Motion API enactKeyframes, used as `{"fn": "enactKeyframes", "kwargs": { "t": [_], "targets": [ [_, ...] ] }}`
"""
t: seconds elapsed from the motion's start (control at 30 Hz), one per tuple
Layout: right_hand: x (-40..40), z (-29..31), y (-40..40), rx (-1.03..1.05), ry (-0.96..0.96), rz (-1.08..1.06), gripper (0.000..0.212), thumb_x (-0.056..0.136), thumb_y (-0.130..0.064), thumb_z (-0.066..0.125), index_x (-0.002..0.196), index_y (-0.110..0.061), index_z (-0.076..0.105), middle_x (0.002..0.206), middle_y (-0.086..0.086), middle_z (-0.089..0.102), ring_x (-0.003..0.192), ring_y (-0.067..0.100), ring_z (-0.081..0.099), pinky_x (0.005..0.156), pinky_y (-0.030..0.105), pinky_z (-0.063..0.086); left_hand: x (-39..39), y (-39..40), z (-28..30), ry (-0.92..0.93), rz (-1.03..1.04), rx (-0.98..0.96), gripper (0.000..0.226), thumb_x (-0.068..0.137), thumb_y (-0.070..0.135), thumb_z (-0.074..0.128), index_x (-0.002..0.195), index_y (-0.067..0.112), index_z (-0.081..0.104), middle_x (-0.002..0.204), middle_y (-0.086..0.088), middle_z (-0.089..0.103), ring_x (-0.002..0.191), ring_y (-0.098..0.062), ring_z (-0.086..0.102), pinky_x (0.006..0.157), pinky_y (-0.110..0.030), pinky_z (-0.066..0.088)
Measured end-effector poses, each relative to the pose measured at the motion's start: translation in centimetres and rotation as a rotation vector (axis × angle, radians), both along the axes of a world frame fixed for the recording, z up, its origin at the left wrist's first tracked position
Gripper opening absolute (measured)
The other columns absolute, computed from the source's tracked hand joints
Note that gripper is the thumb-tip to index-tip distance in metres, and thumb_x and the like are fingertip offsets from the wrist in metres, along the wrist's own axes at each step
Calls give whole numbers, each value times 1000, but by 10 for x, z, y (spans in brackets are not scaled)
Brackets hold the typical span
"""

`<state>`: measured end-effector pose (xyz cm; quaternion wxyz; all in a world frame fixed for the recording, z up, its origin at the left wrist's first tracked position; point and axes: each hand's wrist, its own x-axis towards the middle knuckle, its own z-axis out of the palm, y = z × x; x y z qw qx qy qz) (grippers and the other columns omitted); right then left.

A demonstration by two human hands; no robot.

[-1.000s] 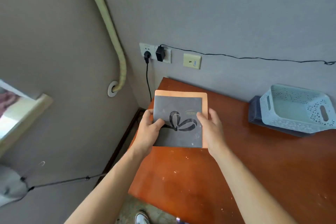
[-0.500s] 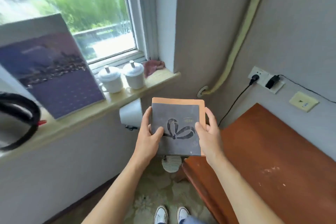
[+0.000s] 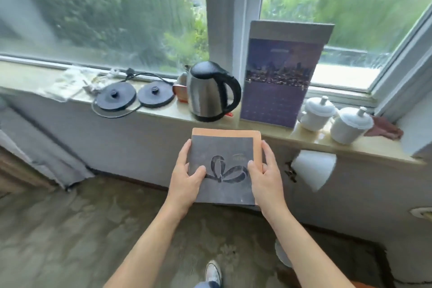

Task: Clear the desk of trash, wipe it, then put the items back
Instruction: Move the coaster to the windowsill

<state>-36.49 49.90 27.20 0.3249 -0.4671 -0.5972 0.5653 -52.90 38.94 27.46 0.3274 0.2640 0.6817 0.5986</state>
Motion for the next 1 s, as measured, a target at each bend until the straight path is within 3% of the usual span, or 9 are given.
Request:
{"fn": "enactKeyframes", "kwargs": {
  "t": [0.17,0.27,0.47,0.63,0.77,0.83,0.9,1.0],
  "targets": [
    [-104,-3,-15,-39,20,233,53,101,-41,52,132,-78,30,144,-15,56,125,14,61,99,47,57,-74,-50,0,-8,220,10,71,98,13,64,145,57,37,137,3,66,120,-18,67,96,-48,59],
    [-171,-5,-27,-46,23,345,54,95,-44,52,127,-81,31,141,-12,61,121,16,65,98,48,57,-125,-79,-3,22,344,0,72,98,12,64,152,49,34,134,3,68,117,-15,69,96,-46,59],
    [-309,-2,-62,-55,50,500,59,91,-37,56,128,-78,37,125,-9,71,107,14,72,94,47,58,-233,-131,0,99,511,2,71,99,7,63,136,61,38,125,2,72,109,-13,72,91,-37,61],
    [-404,6,-91,-45,26,579,59,87,-42,55,133,-74,37,120,-9,72,107,16,71,95,48,57,-314,-167,6,131,605,-57,71,97,14,63,144,58,34,123,5,73,106,-10,72,89,-38,61],
    [-462,13,-105,-38,5,614,58,90,-38,54,130,-76,37,112,-8,74,102,14,72,95,47,56,-366,-183,12,129,657,-83,72,97,12,63,155,43,34,124,3,73,107,-11,72,91,-42,61],
    [-491,16,-106,-21,-20,634,59,93,-35,55,131,-76,37,103,-6,75,97,12,72,95,46,56,-392,-187,16,126,683,-88,72,96,9,63,155,42,35,120,2,74,104,-12,73,89,-42,62],
    [-519,19,-105,-5,-47,648,58,96,-30,54,140,-64,39,89,-4,75,89,11,72,92,45,56,-421,-190,19,128,696,-94,72,96,9,63,154,42,36,119,1,74,103,-14,73,89,-42,62],
    [-562,26,-98,40,-77,674,47,98,-38,53,136,-62,43,81,-13,73,81,7,71,85,41,57,-470,-189,21,140,690,-118,72,95,10,63,153,42,37,118,0,75,104,-15,74,88,-42,61]
  ]
}}
